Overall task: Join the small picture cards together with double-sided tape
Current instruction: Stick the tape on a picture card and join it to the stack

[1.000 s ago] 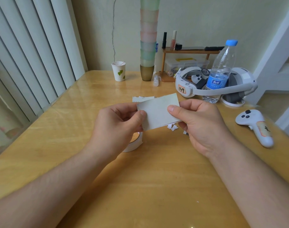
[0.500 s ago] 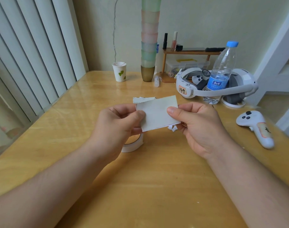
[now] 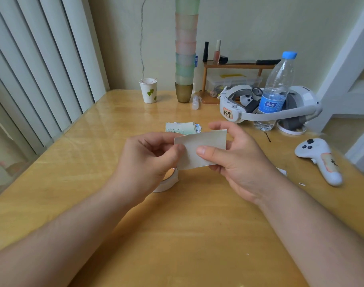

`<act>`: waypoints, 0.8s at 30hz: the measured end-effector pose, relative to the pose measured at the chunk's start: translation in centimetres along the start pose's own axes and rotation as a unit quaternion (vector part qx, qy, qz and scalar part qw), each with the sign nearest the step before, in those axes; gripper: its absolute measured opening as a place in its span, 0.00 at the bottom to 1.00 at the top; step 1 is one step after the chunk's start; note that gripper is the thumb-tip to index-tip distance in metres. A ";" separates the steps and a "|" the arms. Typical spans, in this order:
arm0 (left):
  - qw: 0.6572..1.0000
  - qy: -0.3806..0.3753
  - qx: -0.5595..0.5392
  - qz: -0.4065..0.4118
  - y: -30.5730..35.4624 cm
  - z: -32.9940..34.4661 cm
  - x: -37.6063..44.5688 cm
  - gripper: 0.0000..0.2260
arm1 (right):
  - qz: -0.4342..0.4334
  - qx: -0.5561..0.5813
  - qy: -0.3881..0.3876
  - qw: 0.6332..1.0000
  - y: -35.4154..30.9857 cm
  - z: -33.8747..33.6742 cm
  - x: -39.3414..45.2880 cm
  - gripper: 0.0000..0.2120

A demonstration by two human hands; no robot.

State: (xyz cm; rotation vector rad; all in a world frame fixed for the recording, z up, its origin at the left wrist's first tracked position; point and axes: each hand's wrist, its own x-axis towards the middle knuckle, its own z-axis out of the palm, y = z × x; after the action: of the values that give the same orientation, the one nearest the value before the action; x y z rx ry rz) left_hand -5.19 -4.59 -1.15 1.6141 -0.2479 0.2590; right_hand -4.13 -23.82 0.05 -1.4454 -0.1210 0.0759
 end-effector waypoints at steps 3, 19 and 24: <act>1.000 -0.018 0.000 0.023 -0.3 -0.1 0.0 0.13 | -0.008 -0.010 -0.010 1.000 0.2 -0.1 0.1 0.19; 0.994 -0.072 -0.061 -0.050 -0.4 1.0 -0.3 0.15 | -0.083 0.005 -0.037 0.996 0.0 0.4 -0.4 0.11; 0.996 -0.040 -0.067 -0.046 -0.4 1.3 -0.4 0.13 | -0.068 -0.006 -0.050 0.996 0.3 0.0 -0.1 0.10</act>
State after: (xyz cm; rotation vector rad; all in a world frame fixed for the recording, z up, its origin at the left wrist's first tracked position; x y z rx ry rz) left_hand -5.45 -5.81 -1.78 1.5009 -0.2472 0.1050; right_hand -4.20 -23.78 -0.25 -1.4424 -0.3021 0.0364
